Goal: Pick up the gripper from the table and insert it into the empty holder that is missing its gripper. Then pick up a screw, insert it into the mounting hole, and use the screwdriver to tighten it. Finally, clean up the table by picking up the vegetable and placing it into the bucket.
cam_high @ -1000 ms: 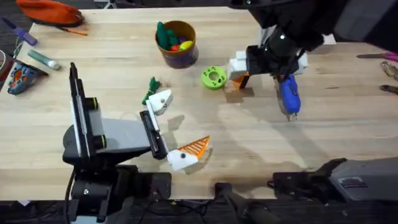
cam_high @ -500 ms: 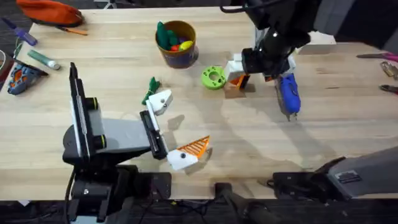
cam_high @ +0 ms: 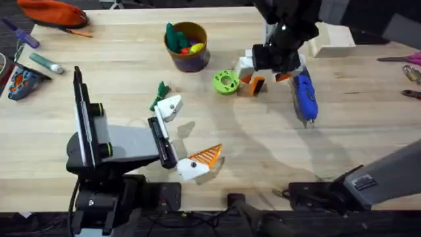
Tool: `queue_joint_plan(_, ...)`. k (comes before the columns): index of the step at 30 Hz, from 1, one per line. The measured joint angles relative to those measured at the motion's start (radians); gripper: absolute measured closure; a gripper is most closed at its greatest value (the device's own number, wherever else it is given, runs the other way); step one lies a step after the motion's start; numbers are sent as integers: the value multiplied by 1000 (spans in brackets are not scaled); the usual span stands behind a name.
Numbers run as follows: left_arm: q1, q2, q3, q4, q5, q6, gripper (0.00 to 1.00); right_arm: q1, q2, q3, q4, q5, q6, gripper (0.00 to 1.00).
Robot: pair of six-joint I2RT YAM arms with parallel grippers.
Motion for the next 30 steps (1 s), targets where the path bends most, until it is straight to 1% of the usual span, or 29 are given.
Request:
queue_joint_plan(2, 0, 0, 0, 0, 0, 0, 15, 0, 14, 0, -1, 0, 9, 165)
queue_joint_plan(5, 0, 0, 0, 0, 0, 0, 15, 0, 46, 0, -3, 0, 20, 252)
queue_joint_plan(8, 0, 0, 0, 0, 0, 0, 15, 0, 70, 0, -4, 0, 24, 383)
queue_joint_plan(9, 0, 0, 0, 0, 0, 0, 15, 0, 74, 0, -2, 0, 26, 450)
queue_joint_plan(13, 0, 0, 0, 0, 0, 0, 15, 0, 74, 0, 2, 0, 27, 466)
queue_joint_plan(16, 0, 0, 0, 0, 0, 0, 15, 0, 74, 0, 1, 0, 27, 522)
queue_joint_plan(19, 0, 0, 0, 0, 0, 0, 15, 0, 74, 0, 1, -1, 28, 552)
queue_joint_plan(24, 0, 0, 0, 0, 0, 0, 15, 0, 74, 0, 8, -21, 30, 570)
queue_joint_plan(27, 0, 0, 0, 0, 0, 0, 15, 0, 74, 0, 13, -27, 30, 609)
queue_joint_plan(30, 0, 0, 0, 0, 0, 0, 15, 0, 74, 0, 23, -30, 30, 620)
